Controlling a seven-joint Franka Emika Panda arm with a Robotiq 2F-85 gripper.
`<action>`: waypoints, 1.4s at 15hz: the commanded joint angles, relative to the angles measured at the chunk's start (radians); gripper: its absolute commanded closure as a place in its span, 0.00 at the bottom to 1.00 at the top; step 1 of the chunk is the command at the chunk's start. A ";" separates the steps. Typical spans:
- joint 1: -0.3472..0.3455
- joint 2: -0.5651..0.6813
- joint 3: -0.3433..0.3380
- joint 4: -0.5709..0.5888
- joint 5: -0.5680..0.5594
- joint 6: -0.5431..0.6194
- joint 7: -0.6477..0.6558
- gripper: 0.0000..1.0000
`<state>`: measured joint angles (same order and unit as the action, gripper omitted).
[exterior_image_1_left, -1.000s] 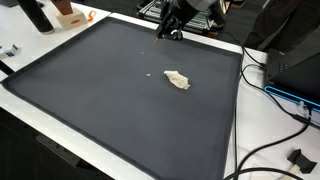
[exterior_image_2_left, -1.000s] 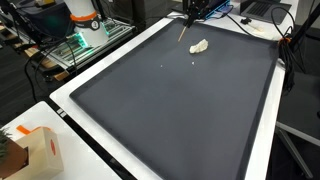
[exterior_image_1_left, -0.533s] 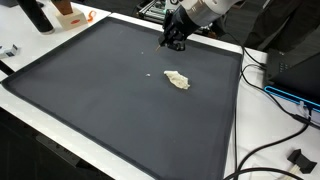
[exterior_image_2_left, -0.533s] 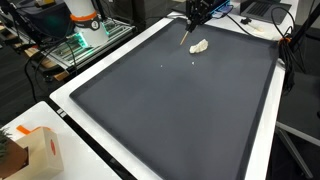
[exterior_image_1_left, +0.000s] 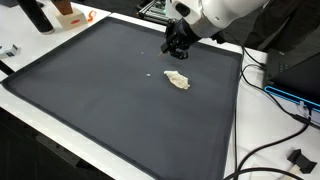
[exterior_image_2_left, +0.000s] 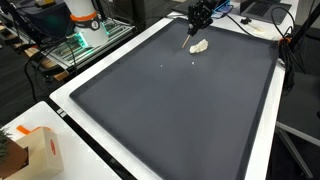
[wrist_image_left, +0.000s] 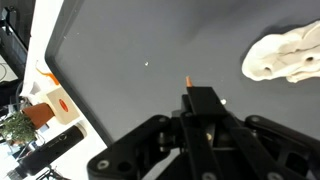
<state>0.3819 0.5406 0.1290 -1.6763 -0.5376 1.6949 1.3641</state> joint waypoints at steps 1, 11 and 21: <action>0.018 0.028 -0.018 0.027 0.000 -0.021 -0.047 0.97; 0.006 0.021 -0.016 0.007 0.016 0.014 -0.206 0.97; -0.014 -0.014 -0.008 -0.010 0.070 0.052 -0.338 0.97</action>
<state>0.3780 0.5522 0.1221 -1.6659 -0.5108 1.7157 1.0808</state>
